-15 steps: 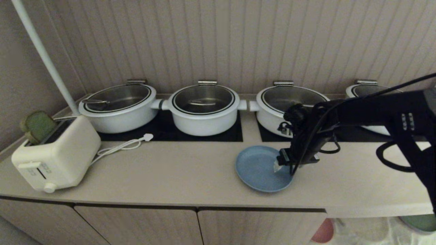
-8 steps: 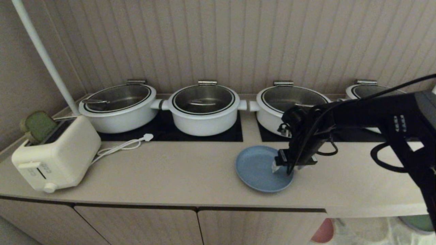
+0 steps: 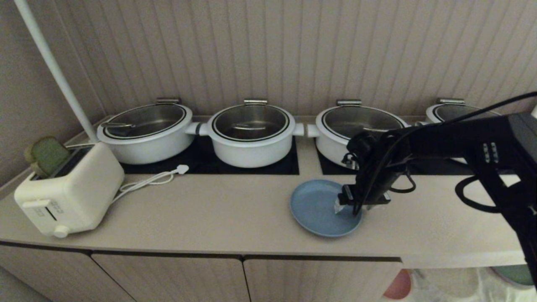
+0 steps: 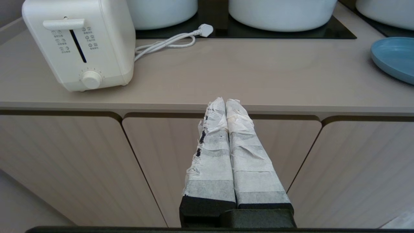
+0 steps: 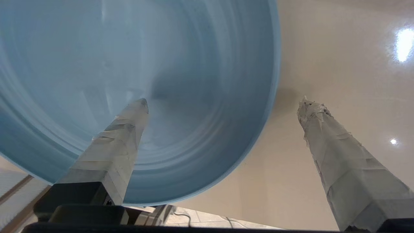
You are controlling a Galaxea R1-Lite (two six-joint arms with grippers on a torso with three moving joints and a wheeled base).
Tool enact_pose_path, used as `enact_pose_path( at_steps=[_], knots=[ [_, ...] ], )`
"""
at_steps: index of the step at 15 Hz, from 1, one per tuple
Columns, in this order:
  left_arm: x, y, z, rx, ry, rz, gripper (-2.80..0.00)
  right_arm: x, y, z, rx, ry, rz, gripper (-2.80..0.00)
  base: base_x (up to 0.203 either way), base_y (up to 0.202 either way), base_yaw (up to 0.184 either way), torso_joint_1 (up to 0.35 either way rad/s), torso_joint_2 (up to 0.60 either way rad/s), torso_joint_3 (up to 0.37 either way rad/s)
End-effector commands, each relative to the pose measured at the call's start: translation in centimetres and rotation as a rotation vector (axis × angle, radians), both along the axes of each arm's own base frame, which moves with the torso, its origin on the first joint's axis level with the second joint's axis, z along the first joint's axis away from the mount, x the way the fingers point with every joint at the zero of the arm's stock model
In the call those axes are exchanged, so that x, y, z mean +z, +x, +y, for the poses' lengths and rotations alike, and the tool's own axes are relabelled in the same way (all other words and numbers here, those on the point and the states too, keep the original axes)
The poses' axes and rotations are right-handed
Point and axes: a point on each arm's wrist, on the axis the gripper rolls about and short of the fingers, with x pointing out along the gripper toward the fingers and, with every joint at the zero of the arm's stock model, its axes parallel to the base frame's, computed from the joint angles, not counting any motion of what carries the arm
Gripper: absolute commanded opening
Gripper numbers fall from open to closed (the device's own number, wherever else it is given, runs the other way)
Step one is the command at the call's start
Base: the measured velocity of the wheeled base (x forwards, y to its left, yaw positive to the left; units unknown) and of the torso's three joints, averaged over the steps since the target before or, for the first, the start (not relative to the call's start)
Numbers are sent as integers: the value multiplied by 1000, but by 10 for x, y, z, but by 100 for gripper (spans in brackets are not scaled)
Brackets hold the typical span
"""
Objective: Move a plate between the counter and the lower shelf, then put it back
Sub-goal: Pick up the plate
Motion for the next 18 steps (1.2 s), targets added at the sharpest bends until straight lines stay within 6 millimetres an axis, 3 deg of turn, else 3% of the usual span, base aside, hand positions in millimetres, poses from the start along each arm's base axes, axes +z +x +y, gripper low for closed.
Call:
enact_pose_path(
  at_steps=[1,2,18],
  knots=[
    [0,0,0,0,1,0,-280,1,0,1,-6,4,-1,0,0,0,0,0,0,0],
    [0,0,0,0,0,0,-280,0,1,1,-14,7,0,-280,0,0,0,0,0,0],
    [0,0,0,0,0,0,-280,4,-2,3,-74,23,5,-280,0,0,0,0,0,0]
  ],
)
